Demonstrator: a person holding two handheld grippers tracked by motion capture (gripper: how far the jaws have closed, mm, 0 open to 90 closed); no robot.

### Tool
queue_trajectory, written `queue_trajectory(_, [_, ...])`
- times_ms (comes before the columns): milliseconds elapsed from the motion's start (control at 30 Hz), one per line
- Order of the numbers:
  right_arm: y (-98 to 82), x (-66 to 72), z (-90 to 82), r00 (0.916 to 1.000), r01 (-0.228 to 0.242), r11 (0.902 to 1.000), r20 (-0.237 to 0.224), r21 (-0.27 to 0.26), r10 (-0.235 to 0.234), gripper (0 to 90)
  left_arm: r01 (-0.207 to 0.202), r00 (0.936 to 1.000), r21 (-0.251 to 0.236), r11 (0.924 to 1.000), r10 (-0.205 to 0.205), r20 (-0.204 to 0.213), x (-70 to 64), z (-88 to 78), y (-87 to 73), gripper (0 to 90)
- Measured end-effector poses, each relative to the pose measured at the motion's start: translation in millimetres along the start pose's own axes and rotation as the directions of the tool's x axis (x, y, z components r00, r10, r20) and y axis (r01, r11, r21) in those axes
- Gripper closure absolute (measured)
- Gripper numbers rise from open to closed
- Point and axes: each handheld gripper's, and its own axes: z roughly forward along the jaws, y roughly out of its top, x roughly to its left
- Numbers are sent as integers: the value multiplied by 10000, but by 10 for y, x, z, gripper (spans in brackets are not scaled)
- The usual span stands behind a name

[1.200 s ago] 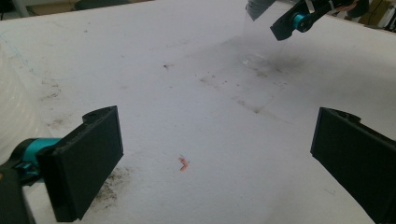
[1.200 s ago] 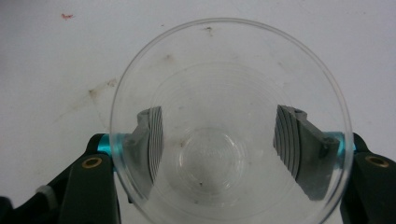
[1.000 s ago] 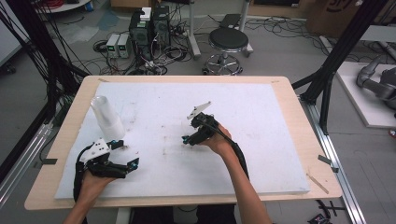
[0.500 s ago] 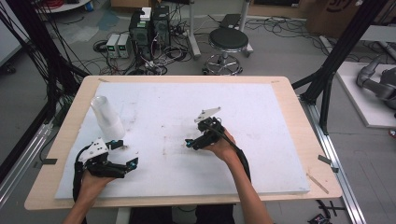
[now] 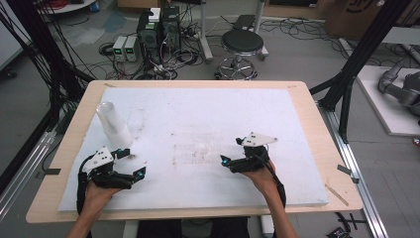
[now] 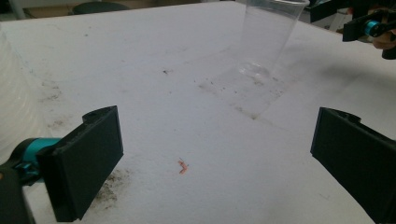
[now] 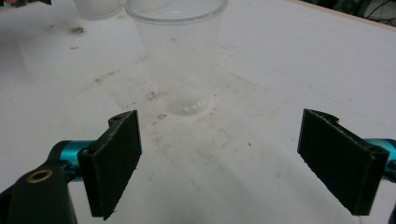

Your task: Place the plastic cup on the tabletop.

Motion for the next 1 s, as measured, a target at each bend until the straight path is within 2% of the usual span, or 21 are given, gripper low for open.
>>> queue_trajectory(67, [-113,-46,-101,9995,-119,9996,286,-272,127,137,6,10000,-9,10000,-6,-27,-3,4,0,22])
queue_trajectory(100, [-113,-46,-101,9995,-119,9996,286,-272,127,137,6,10000,-9,10000,-6,-27,-3,4,0,23])
queue_trajectory(133, [-181,-73,-155,9988,-338,9987,350,-375,351,137,-20,10000,19,10000,20,-13,-4,5,0,22])
queue_trajectory(200, [-244,-93,-211,9984,-312,9984,456,-468,333,137,-24,10000,28,10000,24,-9,-4,6,1,23])
queue_trajectory(300, [-290,-99,-258,9982,-420,9970,403,-657,447,137,-52,10000,101,9999,52,59,-2,8,4,23])
queue_trajectory(333, [-323,-114,-297,9973,-438,9951,555,-888,488,137,-91,10000,92,9999,91,40,-10,10,2,23])
queue_trajectory(367, [-323,-114,-297,9973,-438,9951,555,-888,488,137,-91,10000,92,9999,91,40,-10,10,2,23])
queue_trajectory(400, [-346,-120,-325,9953,-520,9944,762,-919,591,137,-162,9999,46,9999,162,4,-18,7,0,23])
queue_trajectory(533, [-389,-136,-358,9925,-610,9932,999,-987,708,137,-63,10000,205,9998,63,-17,-10,20,7,22])
queue_trajectory(733, [-428,-177,-376,9888,-716,9919,1229,-1045,843,138,-122,9999,207,9997,124,-56,-16,22,6,23])
queue_trajectory(1000, [-486,-217,-370,9859,-873,9907,1332,-1047,1009,138,-105,9999,258,9996,106,-33,-13,25,8,23])
